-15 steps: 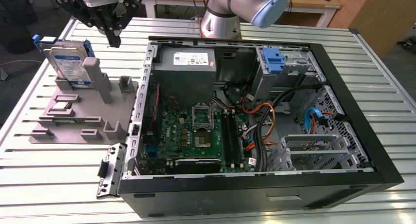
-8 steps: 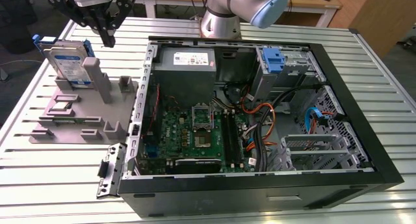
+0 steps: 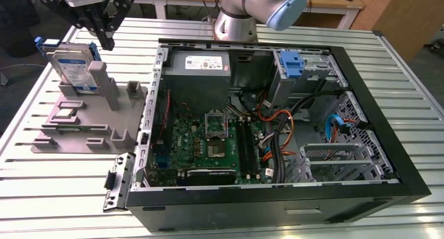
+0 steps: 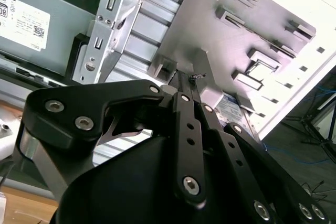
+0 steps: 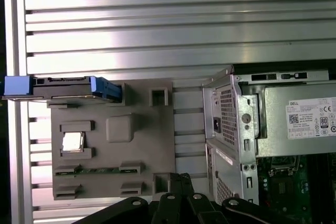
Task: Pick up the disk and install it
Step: 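Reach for the disk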
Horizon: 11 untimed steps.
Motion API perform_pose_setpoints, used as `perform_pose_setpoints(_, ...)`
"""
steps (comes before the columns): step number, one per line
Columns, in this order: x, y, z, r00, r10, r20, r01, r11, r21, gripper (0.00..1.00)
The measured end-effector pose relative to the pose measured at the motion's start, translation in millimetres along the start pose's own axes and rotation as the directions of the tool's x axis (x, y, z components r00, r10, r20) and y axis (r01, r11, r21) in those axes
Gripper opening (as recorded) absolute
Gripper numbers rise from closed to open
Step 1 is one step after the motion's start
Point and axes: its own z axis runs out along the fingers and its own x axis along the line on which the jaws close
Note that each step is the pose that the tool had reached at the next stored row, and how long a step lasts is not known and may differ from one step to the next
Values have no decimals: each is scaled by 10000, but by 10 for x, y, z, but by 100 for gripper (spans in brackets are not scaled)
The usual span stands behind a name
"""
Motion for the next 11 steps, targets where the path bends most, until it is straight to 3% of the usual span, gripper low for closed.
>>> perform_pose_setpoints(11,264,-21,22,10000,0,0,0,10000,2,11)
